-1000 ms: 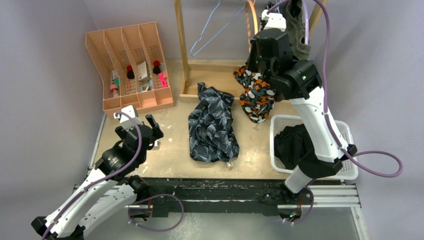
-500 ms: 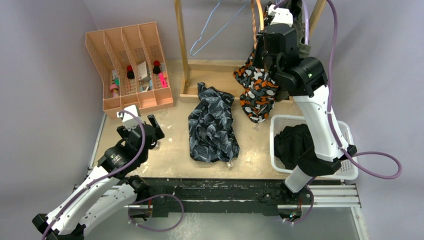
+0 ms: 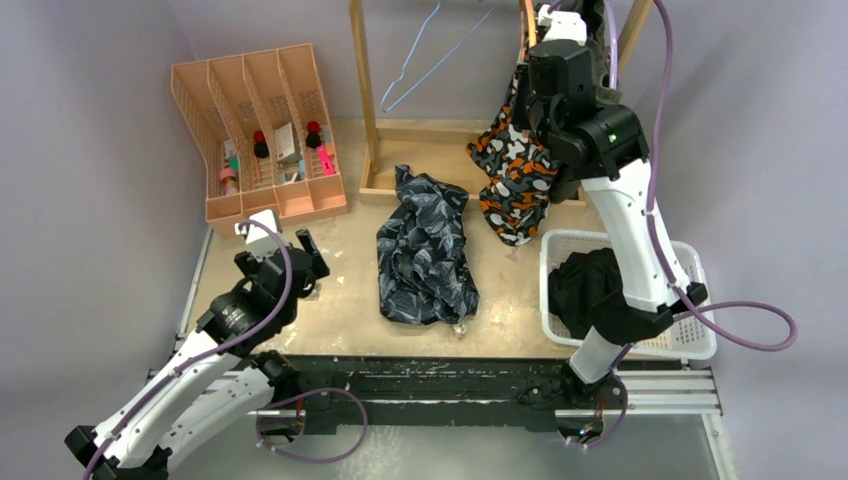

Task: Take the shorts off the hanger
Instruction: Place the hanger on the clothes rod.

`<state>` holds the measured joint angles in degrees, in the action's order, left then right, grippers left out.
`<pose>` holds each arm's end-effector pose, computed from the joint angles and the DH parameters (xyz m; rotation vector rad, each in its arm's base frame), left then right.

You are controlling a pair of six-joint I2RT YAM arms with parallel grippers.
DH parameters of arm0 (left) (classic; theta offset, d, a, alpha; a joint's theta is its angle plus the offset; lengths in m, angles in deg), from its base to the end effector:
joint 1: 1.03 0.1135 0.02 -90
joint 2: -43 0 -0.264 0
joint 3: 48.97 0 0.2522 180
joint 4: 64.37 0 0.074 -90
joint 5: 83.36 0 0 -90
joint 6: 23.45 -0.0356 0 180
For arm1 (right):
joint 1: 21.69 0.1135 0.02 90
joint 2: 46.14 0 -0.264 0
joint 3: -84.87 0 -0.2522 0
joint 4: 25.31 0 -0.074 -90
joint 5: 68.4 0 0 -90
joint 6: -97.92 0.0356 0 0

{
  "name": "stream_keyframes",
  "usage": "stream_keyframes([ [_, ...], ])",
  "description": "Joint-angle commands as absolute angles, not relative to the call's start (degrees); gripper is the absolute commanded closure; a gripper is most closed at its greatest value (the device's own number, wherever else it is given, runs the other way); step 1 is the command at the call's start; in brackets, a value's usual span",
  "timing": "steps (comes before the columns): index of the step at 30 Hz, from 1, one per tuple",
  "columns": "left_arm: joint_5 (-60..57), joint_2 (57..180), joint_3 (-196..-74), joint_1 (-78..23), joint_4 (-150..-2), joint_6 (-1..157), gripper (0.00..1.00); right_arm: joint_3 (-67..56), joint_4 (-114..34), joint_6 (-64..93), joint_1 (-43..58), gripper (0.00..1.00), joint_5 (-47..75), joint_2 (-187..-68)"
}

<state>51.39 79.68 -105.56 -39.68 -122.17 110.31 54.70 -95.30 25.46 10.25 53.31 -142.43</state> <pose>0.1123 -0.0577 0.2961 -0.4870 1.9627 -0.0245 0.2635 0.1422 0.5492 0.1514 1.8088 0.0974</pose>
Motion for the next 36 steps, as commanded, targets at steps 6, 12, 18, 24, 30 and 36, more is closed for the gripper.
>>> stream_keyframes([
  [6,52.4,80.0,-105.9,-39.5,-121.6,110.3,0.14,59.6,-88.4,22.9,9.1,1.00,51.7,-142.7],
  [12,52.4,80.4,-105.9,-39.5,-121.6,110.3,0.14,60.2,-86.9,22.2,8.3,1.00,51.3,-142.9],
  [18,52.5,80.1,-105.9,-39.4,-121.6,110.4,0.14,56.7,-83.6,20.8,8.1,1.00,51.7,-141.5],
  [24,52.5,80.4,-105.9,-39.4,-121.6,110.4,0.14,57.5,-86.5,22.0,7.9,1.00,51.4,-144.4],
  [30,52.6,80.2,-105.9,-39.4,-121.7,110.4,0.14,55.4,-85.2,23.0,7.8,1.00,50.8,-144.0],
  [36,52.7,79.7,-105.9,-39.4,-121.8,110.5,0.14,57.0,-88.0,23.9,7.3,1.00,49.0,-146.1],
])
